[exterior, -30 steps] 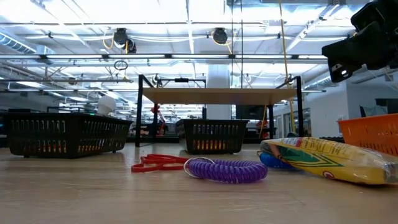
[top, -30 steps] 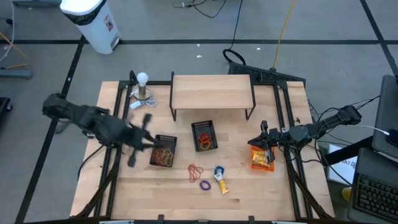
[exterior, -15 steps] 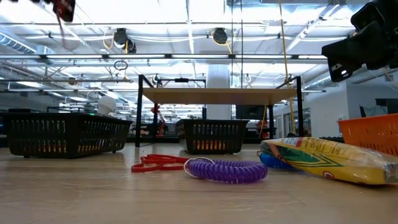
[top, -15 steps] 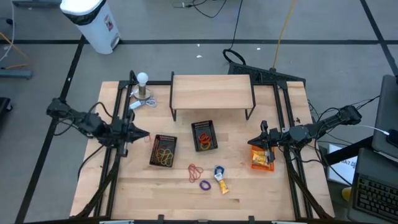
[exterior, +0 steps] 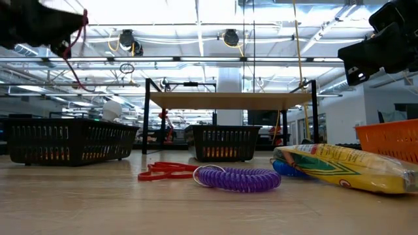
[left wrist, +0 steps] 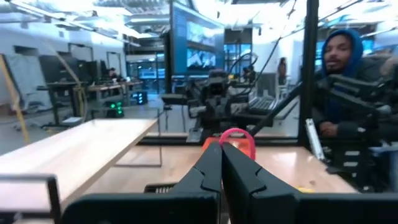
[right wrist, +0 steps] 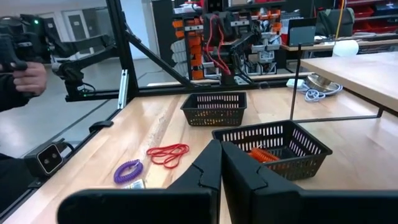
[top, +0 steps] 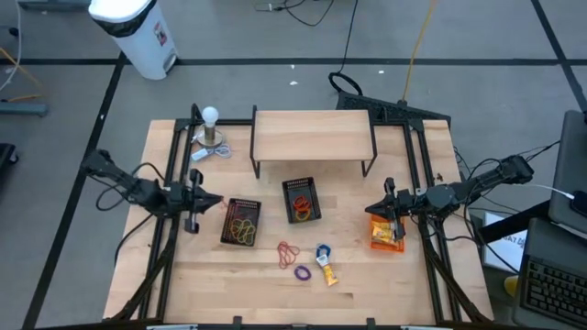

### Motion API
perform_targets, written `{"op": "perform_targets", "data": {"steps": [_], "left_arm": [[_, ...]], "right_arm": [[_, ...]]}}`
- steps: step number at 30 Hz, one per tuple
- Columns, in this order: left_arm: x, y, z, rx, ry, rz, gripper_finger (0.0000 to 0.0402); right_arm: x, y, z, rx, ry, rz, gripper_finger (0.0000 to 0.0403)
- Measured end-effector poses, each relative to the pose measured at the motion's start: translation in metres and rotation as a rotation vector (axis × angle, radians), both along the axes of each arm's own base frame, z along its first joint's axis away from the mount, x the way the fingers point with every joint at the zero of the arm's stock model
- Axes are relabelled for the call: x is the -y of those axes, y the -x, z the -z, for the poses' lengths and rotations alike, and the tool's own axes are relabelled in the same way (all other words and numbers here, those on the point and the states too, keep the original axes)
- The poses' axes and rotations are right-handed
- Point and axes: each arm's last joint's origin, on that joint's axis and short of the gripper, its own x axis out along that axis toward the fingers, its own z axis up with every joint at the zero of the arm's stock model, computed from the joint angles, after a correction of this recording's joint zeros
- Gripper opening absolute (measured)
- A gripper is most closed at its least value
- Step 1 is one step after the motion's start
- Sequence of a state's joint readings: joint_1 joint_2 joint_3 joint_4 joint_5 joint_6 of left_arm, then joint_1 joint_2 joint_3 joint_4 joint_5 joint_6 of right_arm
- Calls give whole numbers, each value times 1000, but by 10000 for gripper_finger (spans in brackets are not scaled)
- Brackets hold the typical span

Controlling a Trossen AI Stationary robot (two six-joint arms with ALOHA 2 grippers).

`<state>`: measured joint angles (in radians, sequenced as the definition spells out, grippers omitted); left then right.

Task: Pick & Place Office Desk Supplies
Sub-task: Put the red rubber band into the left black bin

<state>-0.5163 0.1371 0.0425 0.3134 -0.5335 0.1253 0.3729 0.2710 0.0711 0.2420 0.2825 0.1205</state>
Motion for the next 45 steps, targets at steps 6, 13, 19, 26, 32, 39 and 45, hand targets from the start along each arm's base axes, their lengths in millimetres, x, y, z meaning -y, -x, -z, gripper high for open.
{"op": "perform_targets", "data": {"steps": [6,13,19,26,32,39,45], "left_arm": [[-2,1,6,2,32,-21,0],[-5,4,-48,-136,31,-88,0],[6,-23,-113,-426,-82,-119,0],[24,-77,-120,-837,-175,-101,0],[21,-100,-95,-1060,-98,-56,0],[18,-123,-63,-1280,-39,6,0],[18,-143,-31,-1451,-43,32,0]], "right_arm": [[0,0,0,0,1,0,0],[0,0,0,-1,-25,0,0],[0,0,-2,17,-32,0,0],[0,0,-2,18,-41,0,0],[0,0,-2,16,-40,0,0],[0,0,-2,17,-40,0,0],[0,0,-2,17,-38,0,0]]}}
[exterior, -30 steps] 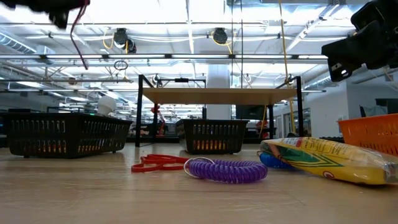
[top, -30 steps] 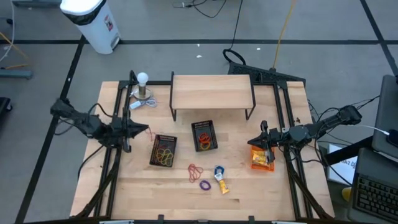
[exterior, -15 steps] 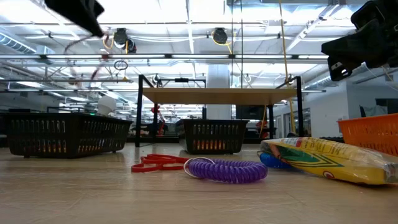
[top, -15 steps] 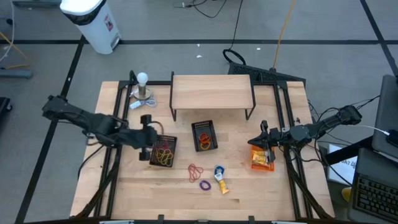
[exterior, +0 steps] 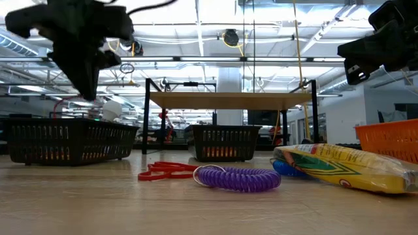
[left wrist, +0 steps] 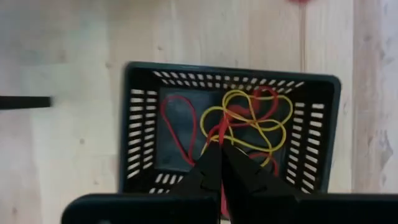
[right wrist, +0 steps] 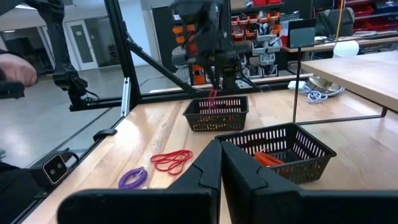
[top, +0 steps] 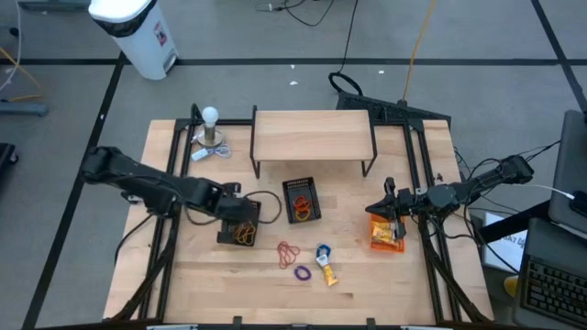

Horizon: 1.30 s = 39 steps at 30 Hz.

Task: Pick & Place Office Desk Supplies
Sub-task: Put the red rubber band into the left black bin

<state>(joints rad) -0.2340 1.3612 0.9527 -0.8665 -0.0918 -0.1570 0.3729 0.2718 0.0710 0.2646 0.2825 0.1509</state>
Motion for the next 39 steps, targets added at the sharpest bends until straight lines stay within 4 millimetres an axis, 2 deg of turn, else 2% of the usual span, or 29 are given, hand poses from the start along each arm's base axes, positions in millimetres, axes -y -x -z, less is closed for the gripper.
{"op": "perform_targets", "data": {"steps": [8,12,15,23,32,35,39], "left_arm": [[2,-10,21,-92,-5,15,0],[2,-10,22,-101,10,16,3],[2,-9,20,-103,57,12,22],[-3,-6,7,-72,133,-19,119],[-12,2,-30,96,180,-31,230],[-14,6,-22,35,187,-61,260],[-12,7,6,-48,180,-68,295]], "right_arm": [[0,0,0,0,5,0,0],[0,0,0,1,5,0,0],[0,0,0,2,4,0,0],[0,0,0,1,4,0,0],[0,0,0,1,2,0,0],[0,0,0,1,4,0,0],[0,0,0,1,12,0,0]]}}
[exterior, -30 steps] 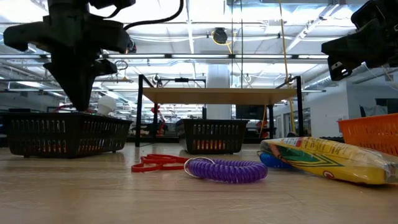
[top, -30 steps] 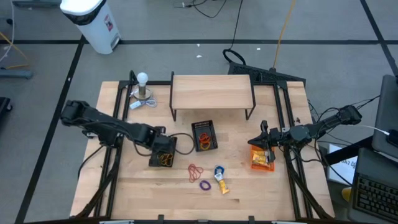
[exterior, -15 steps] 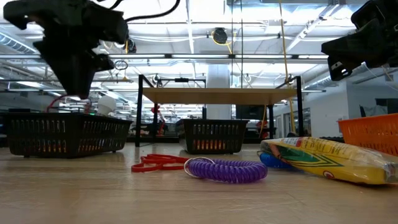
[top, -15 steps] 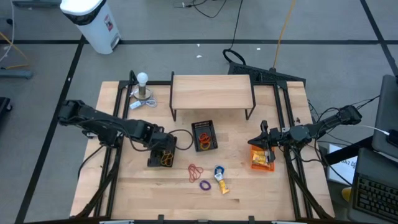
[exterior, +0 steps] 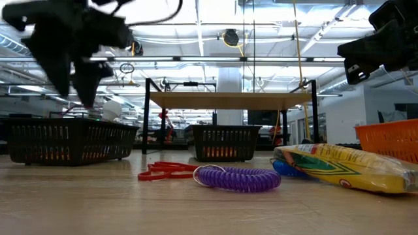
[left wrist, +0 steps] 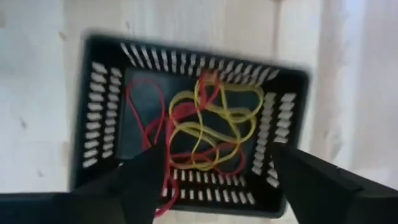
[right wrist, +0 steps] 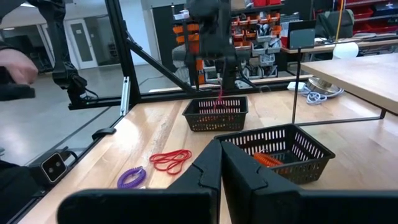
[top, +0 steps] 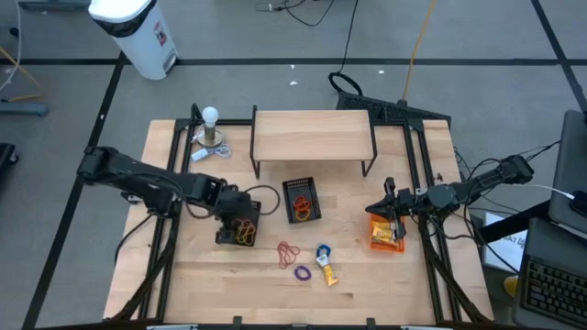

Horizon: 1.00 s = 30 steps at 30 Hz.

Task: Pick & Place Office Desk Supplies
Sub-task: Put the red rubber band into the left black bin, then put the violet spring keychain into the right black bin

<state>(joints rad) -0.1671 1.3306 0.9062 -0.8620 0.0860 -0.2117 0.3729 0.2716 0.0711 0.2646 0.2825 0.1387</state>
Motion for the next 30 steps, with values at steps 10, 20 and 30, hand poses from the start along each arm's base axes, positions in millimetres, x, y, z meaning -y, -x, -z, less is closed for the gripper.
{"op": "perform_targets", "data": {"steps": [10,20,30], "left_arm": [[2,-9,-1,43,-60,26,348],[9,-6,2,21,-159,-11,349],[31,1,4,-23,-402,58,349]], "right_arm": [[0,0,0,0,-2,1,0],[0,0,0,-4,-9,0,0],[0,0,0,-1,-7,1,0]]}}
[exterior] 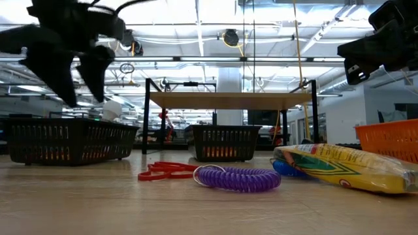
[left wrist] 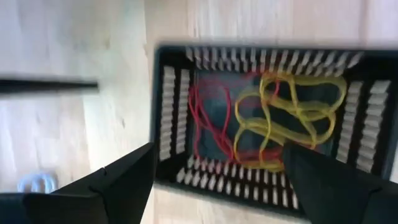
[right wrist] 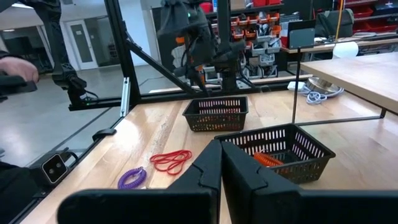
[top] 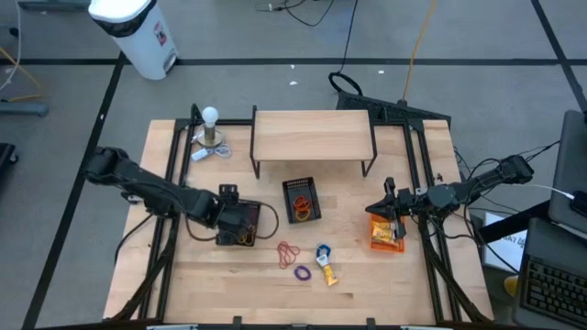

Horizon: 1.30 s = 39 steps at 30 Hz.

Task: Pick & Place Office Desk Supplies
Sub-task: Put the violet spring keychain into the right black bin

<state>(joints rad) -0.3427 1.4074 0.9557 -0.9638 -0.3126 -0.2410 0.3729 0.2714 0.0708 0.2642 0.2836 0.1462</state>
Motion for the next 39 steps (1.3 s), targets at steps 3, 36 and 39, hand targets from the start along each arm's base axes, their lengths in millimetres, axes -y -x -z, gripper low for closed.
{"op": "perform_targets", "data": {"steps": [3,36,39], "left_arm": [[-1,1,-5,15,-15,31,337],[-67,131,-13,1326,308,63,1],[-68,128,6,1324,306,23,1]], "right_arm": [[0,0,0,0,-2,0,0],[-1,-4,3,-36,-11,3,0],[-1,-4,3,-33,-13,3,0]]}}
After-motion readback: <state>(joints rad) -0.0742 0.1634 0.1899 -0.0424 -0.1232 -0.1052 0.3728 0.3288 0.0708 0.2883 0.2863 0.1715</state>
